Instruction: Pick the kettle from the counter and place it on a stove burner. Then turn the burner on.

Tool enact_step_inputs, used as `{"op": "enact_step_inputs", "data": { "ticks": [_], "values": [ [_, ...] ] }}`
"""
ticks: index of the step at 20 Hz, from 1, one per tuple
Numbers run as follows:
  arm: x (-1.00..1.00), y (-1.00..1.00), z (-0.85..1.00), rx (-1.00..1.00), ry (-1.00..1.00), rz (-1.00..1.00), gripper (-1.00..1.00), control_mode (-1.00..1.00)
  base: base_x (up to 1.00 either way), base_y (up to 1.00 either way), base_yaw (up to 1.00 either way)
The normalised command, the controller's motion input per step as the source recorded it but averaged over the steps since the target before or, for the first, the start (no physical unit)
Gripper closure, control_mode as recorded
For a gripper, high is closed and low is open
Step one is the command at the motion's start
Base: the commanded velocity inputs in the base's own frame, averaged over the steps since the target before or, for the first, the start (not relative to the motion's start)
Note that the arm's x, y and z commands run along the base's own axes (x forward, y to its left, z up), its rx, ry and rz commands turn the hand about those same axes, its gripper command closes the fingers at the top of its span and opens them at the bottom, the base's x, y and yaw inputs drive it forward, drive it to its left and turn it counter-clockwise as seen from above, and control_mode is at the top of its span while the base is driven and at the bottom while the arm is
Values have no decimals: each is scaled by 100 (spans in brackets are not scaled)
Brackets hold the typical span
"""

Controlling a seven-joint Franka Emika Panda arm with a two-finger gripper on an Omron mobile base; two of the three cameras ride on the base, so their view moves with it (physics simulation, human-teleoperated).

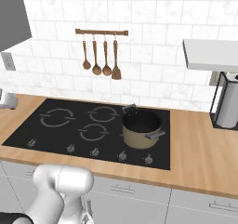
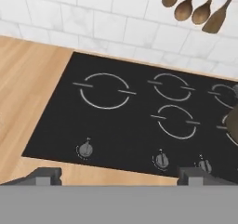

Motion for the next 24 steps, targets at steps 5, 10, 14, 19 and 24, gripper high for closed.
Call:
{"op": "enact_step_inputs", "data": {
  "ticks": [5, 10, 14, 19, 24],
  "values": [
    [-22, 100, -3, -15, -10, 0, -100, -100, 0, 0, 0],
    [-3, 100, 0, -17, -9, 0, -100, -100, 0, 0, 0],
    [0, 100, -3, -18, -7, 0, -100, -100, 0, 0, 0],
    [6, 100, -1, -11, 5, 1, -100, -100, 0, 0, 0],
    [56, 29, -44, 20, 32, 4, -100, -100, 0, 0, 0]
  ]
}}
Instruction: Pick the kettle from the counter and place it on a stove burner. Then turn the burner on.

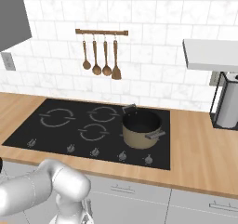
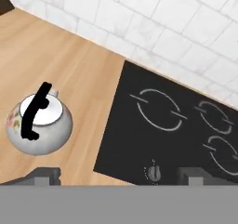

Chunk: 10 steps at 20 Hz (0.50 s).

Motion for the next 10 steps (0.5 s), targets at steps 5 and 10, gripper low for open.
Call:
{"op": "enact_step_inputs", "data": {
  "ticks": [5, 10],
  "values": [
    [45, -44, -83, 37, 12, 0, -100, -100, 0, 0, 0],
    [27, -10, -95, 22, -1, 0, -100, -100, 0, 0, 0]
  ]
}}
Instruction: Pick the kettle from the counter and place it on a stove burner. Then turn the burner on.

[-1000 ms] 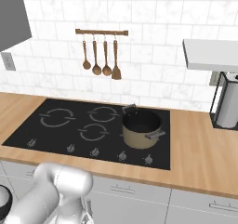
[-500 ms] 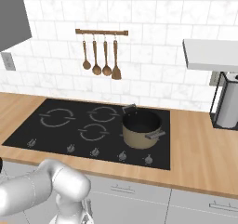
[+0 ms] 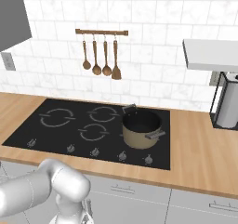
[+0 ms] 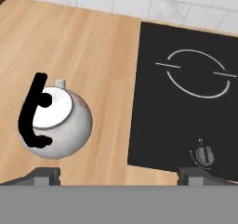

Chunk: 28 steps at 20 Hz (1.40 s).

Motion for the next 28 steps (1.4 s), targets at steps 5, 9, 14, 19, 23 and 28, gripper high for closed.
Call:
{"op": "enact_step_inputs", "data": {
  "ticks": [5, 9, 14, 19, 23, 28],
  "values": [
    [8, 8, -17, 20, -1, 3, -100, -100, 0, 0, 0],
    [8, 89, 6, -4, 7, 0, -100, -100, 0, 0, 0],
    [23, 98, 0, -16, 17, 0, -100, -100, 0, 0, 0],
    [10, 48, 2, -13, 9, 0, -100, -100, 0, 0, 0],
    [0, 2, -19, -1, 1, 0, -100, -100, 0, 0, 0],
    [0, 0, -31, 0, 0, 0, -100, -100, 0, 0, 0]
  ]
}}
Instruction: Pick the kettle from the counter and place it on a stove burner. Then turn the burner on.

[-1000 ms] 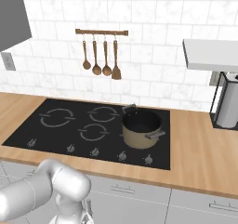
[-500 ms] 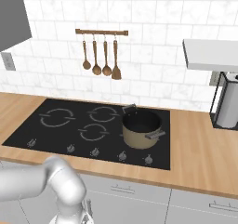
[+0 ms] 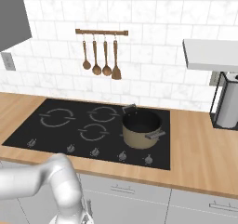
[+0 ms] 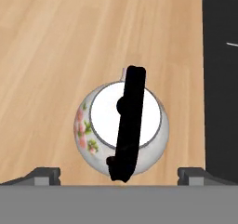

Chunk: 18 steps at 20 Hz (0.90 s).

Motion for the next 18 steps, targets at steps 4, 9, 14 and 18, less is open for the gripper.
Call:
{"op": "enact_step_inputs", "data": {
  "ticks": [4, 9, 14, 18],
  "values": [
    [11, 0, -35, 0, -1, 0, -100, -100, 0, 0, 0],
    [12, -20, -36, -1, -10, 0, -100, -100, 0, 0, 0],
    [17, -5, -8, 0, -2, 0, 100, -100, 0, 0, 0],
    [1, -11, 0, 0, -2, 0, 100, -100, 0, 0, 0]
  ]
}}
